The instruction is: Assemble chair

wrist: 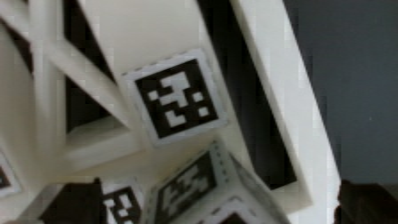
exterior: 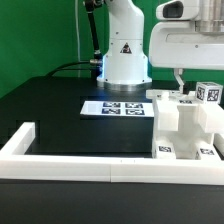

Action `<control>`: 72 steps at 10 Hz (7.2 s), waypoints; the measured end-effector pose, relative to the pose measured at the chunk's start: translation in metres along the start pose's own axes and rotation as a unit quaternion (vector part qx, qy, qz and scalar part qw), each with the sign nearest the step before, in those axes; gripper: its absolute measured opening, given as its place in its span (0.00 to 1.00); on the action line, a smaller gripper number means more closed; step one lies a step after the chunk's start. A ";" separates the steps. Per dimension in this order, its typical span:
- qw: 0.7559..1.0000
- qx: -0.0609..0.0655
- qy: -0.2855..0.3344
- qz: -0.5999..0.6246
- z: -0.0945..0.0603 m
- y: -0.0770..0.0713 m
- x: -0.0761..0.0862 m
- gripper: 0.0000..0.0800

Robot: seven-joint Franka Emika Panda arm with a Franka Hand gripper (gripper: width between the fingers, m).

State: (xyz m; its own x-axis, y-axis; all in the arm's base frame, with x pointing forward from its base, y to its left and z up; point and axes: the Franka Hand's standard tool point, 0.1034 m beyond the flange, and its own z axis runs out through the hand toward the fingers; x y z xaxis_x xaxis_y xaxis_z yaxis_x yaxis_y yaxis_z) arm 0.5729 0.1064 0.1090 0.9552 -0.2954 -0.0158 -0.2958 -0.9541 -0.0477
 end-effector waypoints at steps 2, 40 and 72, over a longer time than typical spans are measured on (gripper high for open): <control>0.998 -0.002 0.001 -0.064 0.000 0.001 0.001 0.81; 0.997 0.012 -0.005 0.072 0.001 0.001 0.001 0.81; 0.941 0.008 -0.010 0.339 0.003 -0.003 -0.002 0.79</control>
Offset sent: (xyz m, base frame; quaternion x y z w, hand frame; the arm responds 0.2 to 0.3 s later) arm -0.0002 -0.0004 0.0014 -0.0115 0.0004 -0.2000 0.9797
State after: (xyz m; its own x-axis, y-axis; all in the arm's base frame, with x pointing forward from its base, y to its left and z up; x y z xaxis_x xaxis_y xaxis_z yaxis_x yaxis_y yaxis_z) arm 0.5724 0.1101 0.1063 0.5470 -0.8344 -0.0675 -0.8371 -0.5459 -0.0352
